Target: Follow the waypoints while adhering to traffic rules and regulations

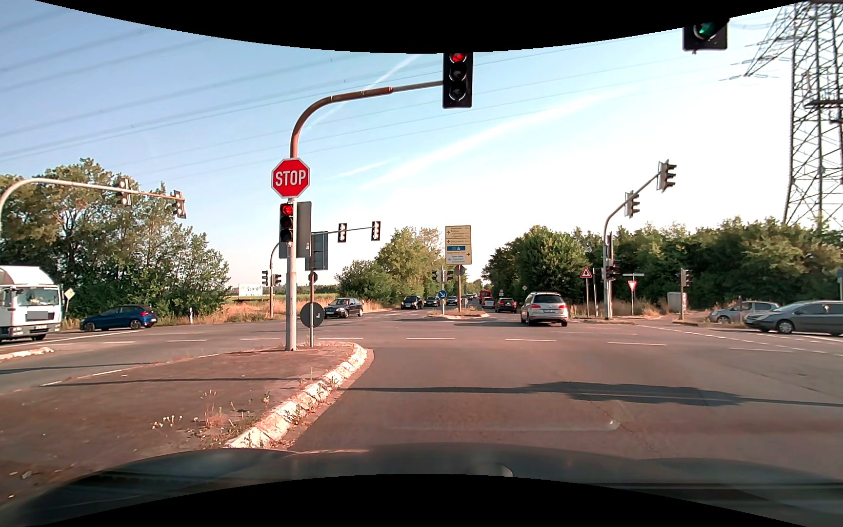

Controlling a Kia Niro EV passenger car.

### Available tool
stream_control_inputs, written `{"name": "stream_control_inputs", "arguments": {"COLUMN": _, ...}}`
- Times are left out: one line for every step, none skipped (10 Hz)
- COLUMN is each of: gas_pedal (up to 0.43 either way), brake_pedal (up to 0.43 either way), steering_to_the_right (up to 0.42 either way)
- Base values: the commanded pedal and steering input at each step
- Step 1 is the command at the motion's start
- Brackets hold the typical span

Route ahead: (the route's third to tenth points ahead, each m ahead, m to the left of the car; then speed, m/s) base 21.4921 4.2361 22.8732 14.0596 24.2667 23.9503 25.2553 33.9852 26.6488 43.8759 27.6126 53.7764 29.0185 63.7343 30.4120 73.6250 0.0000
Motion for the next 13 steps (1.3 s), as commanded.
{"name": "stream_control_inputs", "arguments": {"gas_pedal": 0.0, "brake_pedal": 0.287, "steering_to_the_right": -0.002}}
{"name": "stream_control_inputs", "arguments": {"gas_pedal": 0.0, "brake_pedal": 0.287, "steering_to_the_right": -0.002}}
{"name": "stream_control_inputs", "arguments": {"gas_pedal": 0.0, "brake_pedal": 0.287, "steering_to_the_right": -0.002}}
{"name": "stream_control_inputs", "arguments": {"gas_pedal": 0.0, "brake_pedal": 0.287, "steering_to_the_right": -0.002}}
{"name": "stream_control_inputs", "arguments": {"gas_pedal": 0.0, "brake_pedal": 0.287, "steering_to_the_right": -0.002}}
{"name": "stream_control_inputs", "arguments": {"gas_pedal": 0.0, "brake_pedal": 0.287, "steering_to_the_right": -0.002}}
{"name": "stream_control_inputs", "arguments": {"gas_pedal": 0.0, "brake_pedal": 0.287, "steering_to_the_right": -0.002}}
{"name": "stream_control_inputs", "arguments": {"gas_pedal": 0.0, "brake_pedal": 0.287, "steering_to_the_right": -0.002}}
{"name": "stream_control_inputs", "arguments": {"gas_pedal": 0.0, "brake_pedal": 0.287, "steering_to_the_right": -0.002}}
{"name": "stream_control_inputs", "arguments": {"gas_pedal": 0.0, "brake_pedal": 0.287, "steering_to_the_right": -0.002}}
{"name": "stream_control_inputs", "arguments": {"gas_pedal": 0.0, "brake_pedal": 0.287, "steering_to_the_right": -0.002}}
{"name": "stream_control_inputs", "arguments": {"gas_pedal": 0.0, "brake_pedal": 0.287, "steering_to_the_right": -0.002}}
{"name": "stream_control_inputs", "arguments": {"gas_pedal": 0.0, "brake_pedal": 0.287, "steering_to_the_right": -0.002}}
